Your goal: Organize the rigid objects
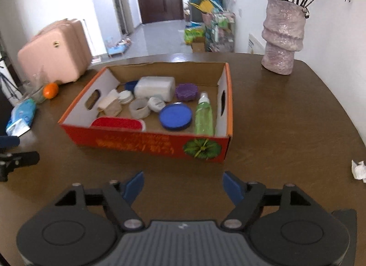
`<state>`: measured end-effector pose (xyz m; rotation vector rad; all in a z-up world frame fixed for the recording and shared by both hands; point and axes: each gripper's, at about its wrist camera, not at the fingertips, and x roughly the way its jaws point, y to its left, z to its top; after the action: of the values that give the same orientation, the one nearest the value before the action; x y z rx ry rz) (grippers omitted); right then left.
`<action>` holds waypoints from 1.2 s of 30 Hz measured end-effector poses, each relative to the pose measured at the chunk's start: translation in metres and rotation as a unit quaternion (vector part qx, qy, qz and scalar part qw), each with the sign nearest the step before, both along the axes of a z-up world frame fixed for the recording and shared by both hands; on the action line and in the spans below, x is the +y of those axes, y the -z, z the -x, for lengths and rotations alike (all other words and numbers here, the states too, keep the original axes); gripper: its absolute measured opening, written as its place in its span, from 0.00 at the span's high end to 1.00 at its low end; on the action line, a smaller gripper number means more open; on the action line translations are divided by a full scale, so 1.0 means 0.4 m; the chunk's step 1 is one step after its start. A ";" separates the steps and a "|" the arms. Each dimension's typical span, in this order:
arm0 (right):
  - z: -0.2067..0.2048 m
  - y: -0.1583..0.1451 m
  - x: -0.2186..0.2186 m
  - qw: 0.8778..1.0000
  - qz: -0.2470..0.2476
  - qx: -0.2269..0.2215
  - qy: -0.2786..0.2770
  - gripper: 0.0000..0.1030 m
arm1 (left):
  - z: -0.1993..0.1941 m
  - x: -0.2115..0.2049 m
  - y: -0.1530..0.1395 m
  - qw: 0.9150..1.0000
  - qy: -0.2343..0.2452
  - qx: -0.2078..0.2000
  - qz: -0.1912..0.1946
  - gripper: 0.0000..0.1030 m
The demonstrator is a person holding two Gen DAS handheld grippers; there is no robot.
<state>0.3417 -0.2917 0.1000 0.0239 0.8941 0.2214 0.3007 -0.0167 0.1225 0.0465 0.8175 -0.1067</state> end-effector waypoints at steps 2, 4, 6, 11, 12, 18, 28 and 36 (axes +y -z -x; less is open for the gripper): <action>0.039 0.012 -0.002 1.000 0.001 -0.006 0.001 0.25 | 0.044 -0.003 0.004 1.000 -0.002 -0.013 -0.003 0.02; 0.083 0.026 -0.005 1.000 -0.001 -0.012 0.006 0.25 | 0.083 -0.001 0.010 1.000 0.002 -0.015 0.007 0.01; 0.121 0.041 -0.007 1.000 -0.004 -0.014 0.010 0.24 | 0.122 0.001 0.020 1.000 0.004 -0.016 0.019 0.00; 0.233 0.084 0.010 1.000 0.007 -0.027 0.006 0.22 | 0.229 0.017 0.064 0.999 -0.005 -0.030 0.025 0.00; 0.257 0.090 0.014 0.999 0.008 -0.031 0.005 0.22 | 0.250 0.025 0.073 0.999 -0.007 -0.031 0.030 0.00; 0.400 0.124 0.044 0.999 0.007 -0.050 -0.003 0.19 | 0.370 0.076 0.144 0.998 -0.028 -0.016 0.047 0.00; 0.589 0.201 0.072 0.997 0.016 -0.078 0.012 0.19 | 0.565 0.121 0.207 0.996 -0.055 -0.066 0.009 0.00; 0.745 0.241 0.114 0.990 0.026 -0.137 0.007 0.18 | 0.710 0.130 0.238 0.985 -0.056 -0.160 0.007 0.00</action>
<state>0.0436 -0.2460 0.0038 -0.0480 0.6246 0.1830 0.0166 0.0353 0.0271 0.0045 0.4958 0.0031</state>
